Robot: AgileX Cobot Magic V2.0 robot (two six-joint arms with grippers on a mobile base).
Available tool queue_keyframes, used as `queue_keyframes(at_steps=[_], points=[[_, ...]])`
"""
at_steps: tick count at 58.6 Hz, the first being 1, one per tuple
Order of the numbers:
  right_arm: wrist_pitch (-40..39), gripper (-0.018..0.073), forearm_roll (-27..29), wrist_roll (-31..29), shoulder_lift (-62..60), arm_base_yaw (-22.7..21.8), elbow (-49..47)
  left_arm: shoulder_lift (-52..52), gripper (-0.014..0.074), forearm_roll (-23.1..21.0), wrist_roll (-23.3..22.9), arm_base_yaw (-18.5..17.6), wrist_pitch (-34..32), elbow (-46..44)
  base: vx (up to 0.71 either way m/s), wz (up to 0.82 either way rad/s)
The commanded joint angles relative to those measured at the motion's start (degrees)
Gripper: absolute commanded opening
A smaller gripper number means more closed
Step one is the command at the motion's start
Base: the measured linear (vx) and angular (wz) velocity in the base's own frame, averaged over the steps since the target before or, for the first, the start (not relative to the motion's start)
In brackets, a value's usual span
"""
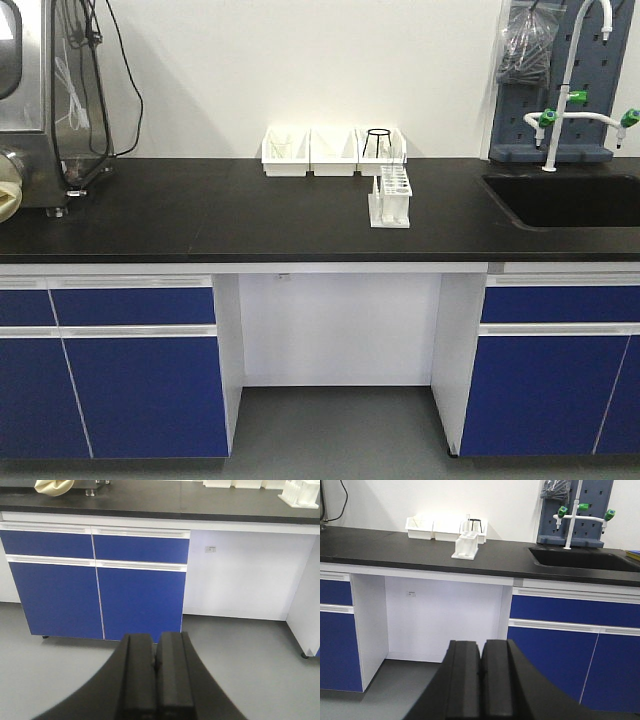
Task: Flip and reinsert test tube from rack
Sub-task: 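Drive the base toward the white test-tube rack on the bench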
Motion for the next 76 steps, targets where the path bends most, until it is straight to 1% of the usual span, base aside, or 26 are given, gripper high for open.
queue_keyframes(at_steps=[1,76], points=[[-4.7,-0.0009,-0.2,-0.2,-0.6,-0.4,0.0,-0.6,-0.0006,-0.3,0.0,-0.4,-5.0,0.0,0.0,0.0],[-4.7,-0.0009,-0.2,-0.2,-0.6,-0.4,0.0,-0.6,-0.0006,-0.3,0.0,-0.4,-5.0,0.0,0.02,-0.01]])
